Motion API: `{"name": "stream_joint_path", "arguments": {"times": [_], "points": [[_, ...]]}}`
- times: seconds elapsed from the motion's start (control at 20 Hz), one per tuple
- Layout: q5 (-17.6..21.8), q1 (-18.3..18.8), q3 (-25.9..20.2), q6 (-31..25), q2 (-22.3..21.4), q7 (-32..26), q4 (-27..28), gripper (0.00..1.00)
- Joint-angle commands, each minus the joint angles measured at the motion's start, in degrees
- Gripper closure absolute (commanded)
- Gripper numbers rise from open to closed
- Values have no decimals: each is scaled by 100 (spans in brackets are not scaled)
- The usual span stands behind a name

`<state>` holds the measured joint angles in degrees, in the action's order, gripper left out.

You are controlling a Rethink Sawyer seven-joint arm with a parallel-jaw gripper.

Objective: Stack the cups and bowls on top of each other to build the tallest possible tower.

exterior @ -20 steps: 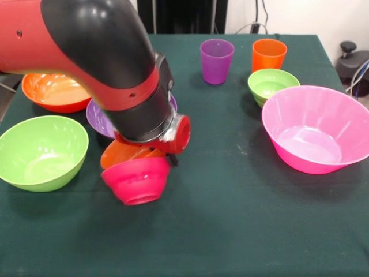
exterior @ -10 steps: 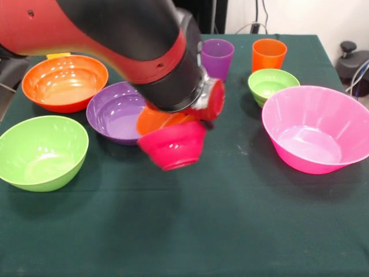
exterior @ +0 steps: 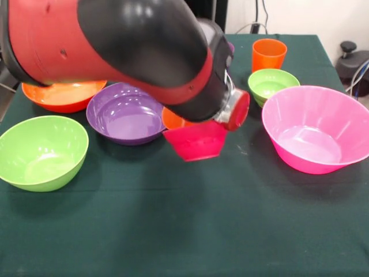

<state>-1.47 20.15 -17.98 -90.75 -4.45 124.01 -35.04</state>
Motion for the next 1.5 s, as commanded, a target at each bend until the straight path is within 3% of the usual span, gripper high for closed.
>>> {"name": "stream_joint_path", "arguments": {"times": [0.05,0.75,1.25,1.5], "points": [[101,-192,-115,-755,721,1191,915,100],[679,-168,-243,-1314,1316,861,1956,100],[1446,-131,-517,-456,1525,54,2331,100],[1978,-22,-909,-209,1607,-298,2453,100]]}}
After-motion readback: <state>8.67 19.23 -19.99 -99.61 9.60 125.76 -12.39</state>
